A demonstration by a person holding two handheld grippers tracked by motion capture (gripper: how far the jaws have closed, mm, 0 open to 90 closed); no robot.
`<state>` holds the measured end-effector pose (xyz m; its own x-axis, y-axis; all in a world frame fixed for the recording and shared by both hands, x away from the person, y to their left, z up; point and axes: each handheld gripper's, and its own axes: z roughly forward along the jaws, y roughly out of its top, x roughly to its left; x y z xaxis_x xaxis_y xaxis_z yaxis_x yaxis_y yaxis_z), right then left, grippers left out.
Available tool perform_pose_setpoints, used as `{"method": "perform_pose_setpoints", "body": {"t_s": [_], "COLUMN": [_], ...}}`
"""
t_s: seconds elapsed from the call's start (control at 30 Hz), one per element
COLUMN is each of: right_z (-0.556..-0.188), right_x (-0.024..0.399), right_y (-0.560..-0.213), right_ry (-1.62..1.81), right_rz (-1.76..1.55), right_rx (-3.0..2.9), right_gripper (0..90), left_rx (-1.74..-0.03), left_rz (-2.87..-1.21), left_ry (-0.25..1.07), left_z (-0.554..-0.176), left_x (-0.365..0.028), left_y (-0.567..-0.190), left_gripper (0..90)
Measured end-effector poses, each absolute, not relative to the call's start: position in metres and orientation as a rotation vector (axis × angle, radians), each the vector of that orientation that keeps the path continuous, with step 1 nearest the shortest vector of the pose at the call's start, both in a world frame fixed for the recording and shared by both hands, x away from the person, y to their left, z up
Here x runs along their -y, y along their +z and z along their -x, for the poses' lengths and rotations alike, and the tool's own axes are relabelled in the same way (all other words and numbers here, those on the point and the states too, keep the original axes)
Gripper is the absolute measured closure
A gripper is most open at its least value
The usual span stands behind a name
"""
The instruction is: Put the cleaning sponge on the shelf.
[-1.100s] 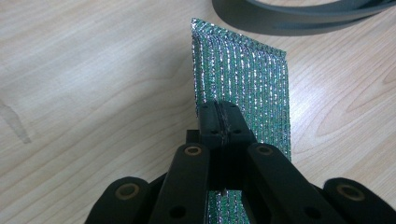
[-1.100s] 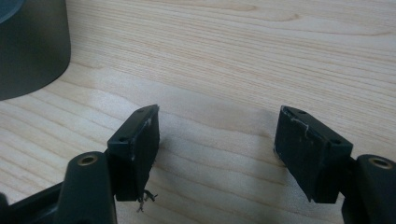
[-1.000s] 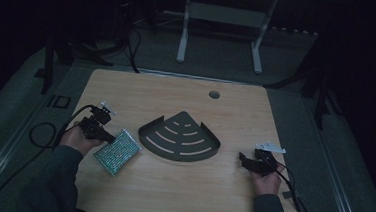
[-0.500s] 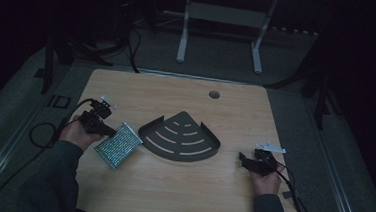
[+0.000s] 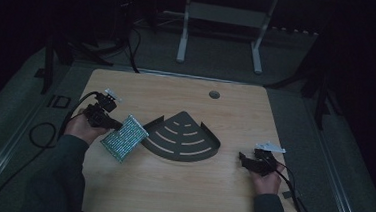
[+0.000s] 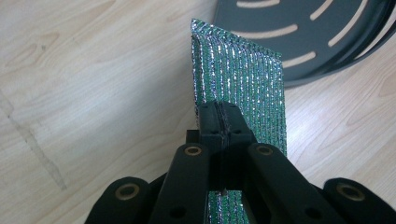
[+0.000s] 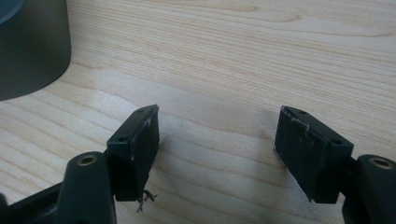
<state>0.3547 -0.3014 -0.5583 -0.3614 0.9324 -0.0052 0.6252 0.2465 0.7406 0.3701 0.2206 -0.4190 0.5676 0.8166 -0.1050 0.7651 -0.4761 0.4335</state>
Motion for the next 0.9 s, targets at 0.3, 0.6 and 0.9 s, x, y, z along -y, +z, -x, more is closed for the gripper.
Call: {"method": "perform_pose_setpoints", "body": {"t_s": [0.3,0.6,0.9], "right_z": [-0.355,-0.355,-0.355], "right_x": [0.301,0.301,0.302], "right_y": [-0.558,-0.558,-0.558], "right_ry": [0.915,0.915,0.915], "right_rz": [-1.419,-1.416,-1.416], "right_rx": [-2.077,-2.079,-2.080], "right_gripper": [30.1,30.1,30.0], "left_rx": [-1.228,-1.185,-1.163], "left_rz": [-2.386,-2.396,-2.399], "left_ry": [0.170,0.188,0.200], "left_z": [-0.380,-0.388,-0.395], "left_x": [-0.207,-0.194,-0.184], "left_y": [-0.411,-0.401,-0.398], "left_gripper": [90.0,90.0,90.0]}}
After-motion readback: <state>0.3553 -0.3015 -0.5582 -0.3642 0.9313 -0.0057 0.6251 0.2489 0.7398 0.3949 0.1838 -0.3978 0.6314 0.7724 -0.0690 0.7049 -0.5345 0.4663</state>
